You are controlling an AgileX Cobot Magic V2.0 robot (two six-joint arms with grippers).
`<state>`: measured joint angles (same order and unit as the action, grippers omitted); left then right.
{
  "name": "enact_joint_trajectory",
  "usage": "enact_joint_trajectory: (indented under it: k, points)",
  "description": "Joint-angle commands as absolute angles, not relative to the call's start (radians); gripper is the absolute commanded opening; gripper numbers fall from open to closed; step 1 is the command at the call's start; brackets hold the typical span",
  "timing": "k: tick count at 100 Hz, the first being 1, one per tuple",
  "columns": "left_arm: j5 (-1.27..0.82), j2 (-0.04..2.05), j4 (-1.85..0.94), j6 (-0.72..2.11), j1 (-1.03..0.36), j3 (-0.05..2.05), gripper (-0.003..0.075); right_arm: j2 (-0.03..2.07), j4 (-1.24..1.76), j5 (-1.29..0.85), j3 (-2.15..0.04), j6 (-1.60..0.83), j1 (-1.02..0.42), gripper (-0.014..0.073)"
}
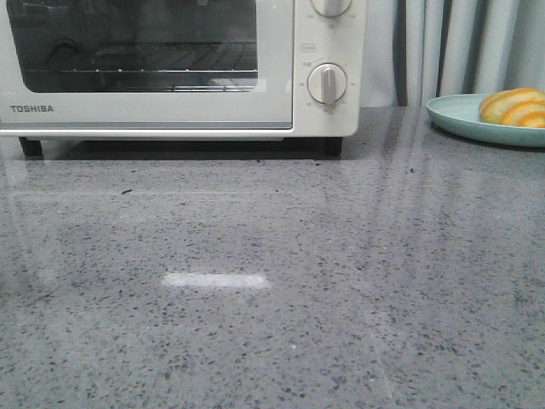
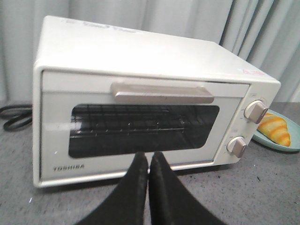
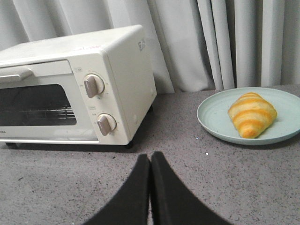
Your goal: Put bread in oven
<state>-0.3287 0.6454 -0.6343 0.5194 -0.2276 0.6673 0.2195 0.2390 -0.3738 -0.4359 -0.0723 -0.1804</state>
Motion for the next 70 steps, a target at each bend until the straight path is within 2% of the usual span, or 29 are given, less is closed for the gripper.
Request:
enact_joint_trajectory:
  k: [1, 28, 70]
  points:
    - [-0.272, 0.76, -0.645, 0.587, -0.277, 0.804, -0.0021, 0.259, 0.231, -0.31, -0.473, -0.083, -0.176, -0.0048]
    - [-0.132, 1.036, -0.645, 0.625, -0.402, 0.983, -0.0021, 0.26, 0.231, -0.312, -0.473, -0.083, -0.176, -0.0049]
    - [-0.02, 1.238, -0.647, 0.625, -0.406, 1.025, -0.0021, 0.26, 0.231, -0.312, -0.473, -0.083, -0.176, -0.0049]
